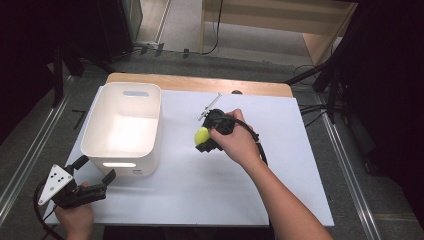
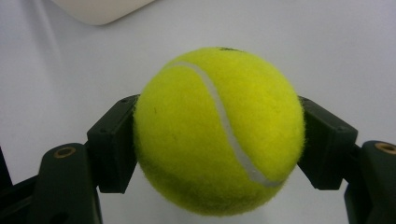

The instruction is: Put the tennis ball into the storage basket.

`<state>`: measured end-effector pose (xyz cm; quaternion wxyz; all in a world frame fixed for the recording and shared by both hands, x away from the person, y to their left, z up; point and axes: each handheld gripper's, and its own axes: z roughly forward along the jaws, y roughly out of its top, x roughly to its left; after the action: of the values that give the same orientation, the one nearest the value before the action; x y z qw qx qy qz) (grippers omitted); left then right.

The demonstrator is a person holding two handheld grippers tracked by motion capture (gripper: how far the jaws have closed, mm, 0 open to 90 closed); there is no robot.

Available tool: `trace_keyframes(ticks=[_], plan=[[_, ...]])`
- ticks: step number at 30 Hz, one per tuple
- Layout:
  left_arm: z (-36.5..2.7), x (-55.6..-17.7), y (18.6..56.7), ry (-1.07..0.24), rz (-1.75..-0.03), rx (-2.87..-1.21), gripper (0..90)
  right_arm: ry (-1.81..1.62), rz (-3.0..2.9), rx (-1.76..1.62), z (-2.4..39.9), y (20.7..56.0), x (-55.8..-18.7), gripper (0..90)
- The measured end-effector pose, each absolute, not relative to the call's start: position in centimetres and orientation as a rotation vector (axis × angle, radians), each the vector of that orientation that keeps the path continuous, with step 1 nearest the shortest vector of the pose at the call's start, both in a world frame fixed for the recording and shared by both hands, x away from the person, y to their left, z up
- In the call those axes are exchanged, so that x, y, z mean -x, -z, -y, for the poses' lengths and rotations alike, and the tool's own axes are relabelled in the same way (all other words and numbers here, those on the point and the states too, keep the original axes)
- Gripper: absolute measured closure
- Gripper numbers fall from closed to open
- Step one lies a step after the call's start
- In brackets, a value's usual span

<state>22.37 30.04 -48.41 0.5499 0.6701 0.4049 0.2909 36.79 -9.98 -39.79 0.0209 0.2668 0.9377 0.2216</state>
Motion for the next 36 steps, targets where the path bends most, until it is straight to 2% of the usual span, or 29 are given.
trace_keyframes(ticks=[36], plan=[[-30.0, -22.4, 48.4, -0.683, -0.961, -1.576, 0.0, -0.798, -2.928, -0.690, 5.4, 36.6, -36.7, 23.5]])
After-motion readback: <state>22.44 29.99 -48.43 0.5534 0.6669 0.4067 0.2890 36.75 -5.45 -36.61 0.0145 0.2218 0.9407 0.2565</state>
